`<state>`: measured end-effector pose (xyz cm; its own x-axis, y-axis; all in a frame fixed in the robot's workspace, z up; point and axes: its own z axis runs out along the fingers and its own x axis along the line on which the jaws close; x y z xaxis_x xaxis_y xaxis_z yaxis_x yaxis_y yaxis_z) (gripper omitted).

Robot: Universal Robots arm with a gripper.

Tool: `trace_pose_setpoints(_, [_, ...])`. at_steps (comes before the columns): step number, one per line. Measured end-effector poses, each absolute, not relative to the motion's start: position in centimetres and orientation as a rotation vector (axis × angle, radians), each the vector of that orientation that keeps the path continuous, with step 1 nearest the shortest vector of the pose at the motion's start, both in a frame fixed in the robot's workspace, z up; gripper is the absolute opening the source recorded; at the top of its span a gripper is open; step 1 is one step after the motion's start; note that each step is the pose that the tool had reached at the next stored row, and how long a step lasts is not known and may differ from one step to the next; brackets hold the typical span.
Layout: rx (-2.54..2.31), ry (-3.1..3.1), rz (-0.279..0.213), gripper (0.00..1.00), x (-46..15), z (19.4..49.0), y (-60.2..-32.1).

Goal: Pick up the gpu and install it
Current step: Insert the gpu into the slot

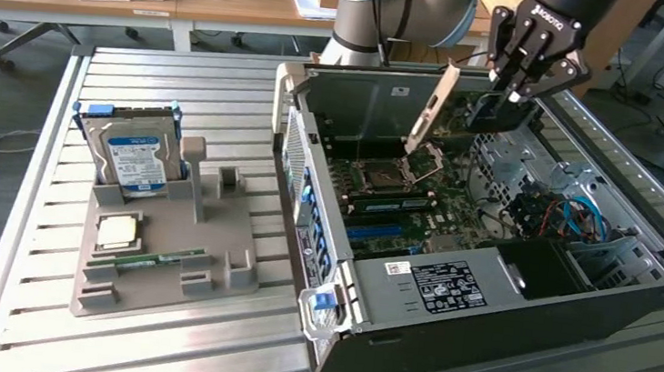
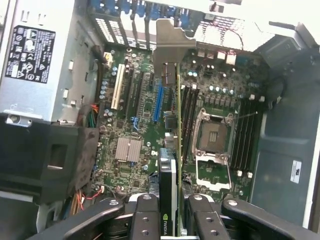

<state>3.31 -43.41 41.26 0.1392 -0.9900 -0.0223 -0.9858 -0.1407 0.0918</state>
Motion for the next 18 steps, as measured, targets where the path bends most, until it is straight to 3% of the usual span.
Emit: trace_pose_setpoints(18, [2.319, -2.125, -0.025, 0.27, 1.6, 39.7, -43.4])
